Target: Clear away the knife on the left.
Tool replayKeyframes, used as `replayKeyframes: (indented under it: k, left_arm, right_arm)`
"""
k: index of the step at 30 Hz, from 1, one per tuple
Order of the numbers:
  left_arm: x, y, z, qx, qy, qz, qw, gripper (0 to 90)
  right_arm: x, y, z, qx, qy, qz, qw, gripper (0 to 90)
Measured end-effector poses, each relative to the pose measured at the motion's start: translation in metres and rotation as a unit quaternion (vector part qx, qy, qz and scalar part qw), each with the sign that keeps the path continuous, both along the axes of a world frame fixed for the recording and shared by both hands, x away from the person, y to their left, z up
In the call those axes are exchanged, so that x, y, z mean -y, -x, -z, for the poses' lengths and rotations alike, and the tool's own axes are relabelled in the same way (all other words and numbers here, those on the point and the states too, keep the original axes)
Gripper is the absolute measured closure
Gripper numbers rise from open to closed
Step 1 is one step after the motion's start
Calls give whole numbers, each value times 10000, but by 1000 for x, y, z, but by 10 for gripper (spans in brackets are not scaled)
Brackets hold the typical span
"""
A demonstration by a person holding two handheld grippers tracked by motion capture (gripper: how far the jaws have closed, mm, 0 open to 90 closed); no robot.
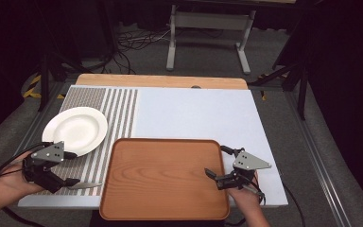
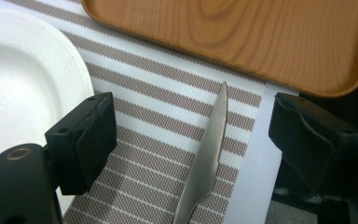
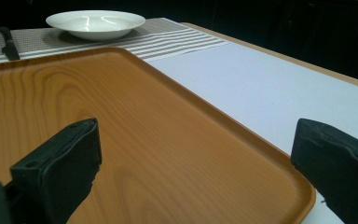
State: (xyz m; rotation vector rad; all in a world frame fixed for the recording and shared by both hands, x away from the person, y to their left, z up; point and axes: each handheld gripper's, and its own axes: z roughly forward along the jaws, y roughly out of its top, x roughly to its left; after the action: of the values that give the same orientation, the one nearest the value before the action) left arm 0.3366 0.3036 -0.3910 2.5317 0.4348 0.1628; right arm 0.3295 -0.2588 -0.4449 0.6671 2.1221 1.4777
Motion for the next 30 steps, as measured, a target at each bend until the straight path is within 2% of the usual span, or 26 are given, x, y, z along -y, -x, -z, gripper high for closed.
replayKeyframes:
  k: [3, 6, 7, 8, 12, 18, 19, 22, 23, 26, 27, 28, 30]
  left_arm:
    - [-2, -1, 3, -145, -178, 26, 9997, 165]
    - [-4, -3, 6, -373, -211, 0, 9991, 166]
    - [-4, -3, 6, -373, -211, 0, 9991, 171]
    - [-5, -4, 7, -475, -227, -3, 9986, 176]
    - [-8, -6, 10, -665, -421, 49, 9969, 186]
    - [-12, -7, 14, -706, -801, 128, 9942, 220]
    - [-12, -7, 14, -706, -801, 128, 9942, 226]
    - [-14, -9, 18, -698, -1084, 261, 9913, 244]
    - [-14, -10, 19, -740, -1196, 285, 9896, 253]
    - [-15, -13, 22, -747, -1320, 329, 9879, 272]
    - [-15, -13, 23, -657, -1490, 286, 9862, 277]
    - [-15, -13, 23, -657, -1490, 286, 9862, 281]
    - [-13, -12, 26, -596, -1686, 340, 9833, 294]
  right_arm:
    - [0, 0, 0, -7, -4, 8, 10000, 23]
    - [-1, 0, 0, 1, 35, 0, 10000, 23]
    - [-1, 0, 0, 8, 53, -8, 10000, 23]
    - [-1, 0, 0, 7, 50, -13, 10000, 23]
    - [-1, 1, 0, 7, 36, -17, 10000, 23]
    - [-1, 0, -1, 20, 39, -21, 10000, 23]
    - [-1, 0, -1, 15, 32, -24, 10000, 23]
    - [-1, 0, -1, 2, -12, -31, 10000, 23]
    - [0, 0, -1, -5, -40, -33, 10000, 23]
    - [0, 0, -2, 3, -56, -37, 10000, 23]
    - [0, 1, -2, 19, -39, -46, 10000, 23]
    - [0, 1, -2, 19, -39, -46, 10000, 23]
    - [2, 1, -3, 38, -36, -97, 9999, 23]
